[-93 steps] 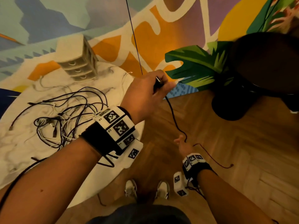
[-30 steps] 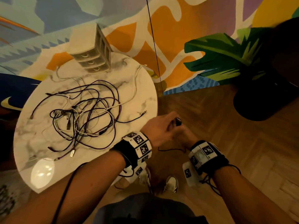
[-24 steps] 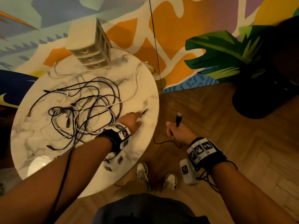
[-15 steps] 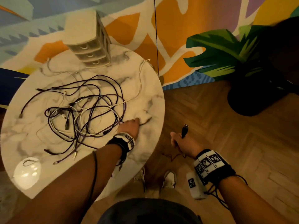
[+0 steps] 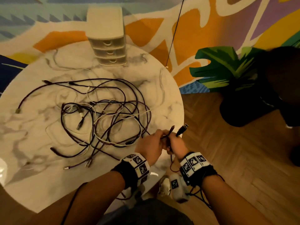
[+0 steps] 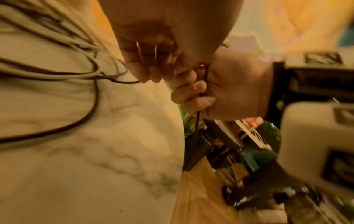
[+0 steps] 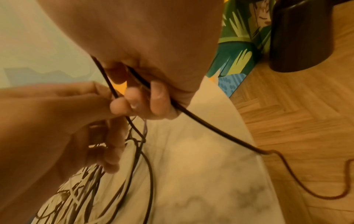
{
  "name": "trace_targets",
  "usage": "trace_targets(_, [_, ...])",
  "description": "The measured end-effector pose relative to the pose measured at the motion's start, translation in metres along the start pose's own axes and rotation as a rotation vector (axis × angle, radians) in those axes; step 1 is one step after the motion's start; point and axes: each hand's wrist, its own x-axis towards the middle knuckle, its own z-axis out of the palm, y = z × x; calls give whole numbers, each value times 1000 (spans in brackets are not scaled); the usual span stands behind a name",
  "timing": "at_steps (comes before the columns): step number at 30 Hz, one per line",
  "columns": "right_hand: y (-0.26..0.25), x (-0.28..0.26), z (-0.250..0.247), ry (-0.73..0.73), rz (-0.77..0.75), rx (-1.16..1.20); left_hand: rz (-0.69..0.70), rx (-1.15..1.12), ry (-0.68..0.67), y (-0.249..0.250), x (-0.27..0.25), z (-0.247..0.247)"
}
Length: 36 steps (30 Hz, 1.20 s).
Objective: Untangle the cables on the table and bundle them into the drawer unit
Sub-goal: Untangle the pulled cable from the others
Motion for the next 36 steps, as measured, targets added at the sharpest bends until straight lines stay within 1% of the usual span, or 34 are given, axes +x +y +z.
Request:
trace_targets(1, [-1, -2, 7, -6, -3, -17, -33, -21, -8, -8, -3, -3])
trace_targets(3, [1, -5, 17, -12, -10, -78, -23, -10, -46, -20, -6, -7])
trace_targets(5, [4, -6, 20, 9, 18, -127, 53, 17, -69, -25, -12, -9])
trace_targets(6, [5, -6, 23, 13, 46, -131, 111, 5, -59, -28, -16, -10])
trace_targets(9, [7, -11, 25, -27, 125, 46, 295, -17, -36, -30, -26, -14])
trace_targets(10, [8, -11, 25, -46, 130, 100, 333, -48, -12, -33, -28, -14])
trace_targets(11, [7, -11, 26, -68, 124, 122, 339, -92, 22, -37, -31, -14])
trace_targets(12, [7, -9, 25, -90, 105, 118, 309, -146, 47, -40, -32, -12])
trace_targets(14, [7, -5, 24, -115, 58, 26, 188, -296, 56, -47, -36, -7])
trace_targets(17, [9, -3, 24, -71, 35, -146, 85, -403, 3, -57, -32, 0])
trace_targets(19, [10, -5, 24, -49, 68, -120, 13, -427, -48, -67, -25, 0])
trace_targets(20, [11, -6, 25, -51, 98, -92, 3, -410, -81, -72, -23, 0])
trace_targets(22, [13, -6, 29, -76, 145, -68, 43, -325, -149, -80, -22, 0])
trace_targets(24, [18, -7, 34, -112, 139, -69, 59, -265, -218, -81, -24, 2])
trace_targets(26, [22, -7, 37, -131, 118, -65, 44, -288, -252, -77, -26, 3])
trace_targets(28, [23, -8, 35, -127, 128, -60, 12, -361, -268, -75, -28, 6])
trace_targets(31, [22, -9, 30, -112, 127, -141, -47, -395, -332, -77, -30, 9])
trace_targets(33, [20, -11, 26, -108, 69, -226, -79, -361, -331, -82, -26, 4])
trace_targets(36, [15, -11, 14, -92, -50, -241, -130, -151, -237, -91, -7, -20])
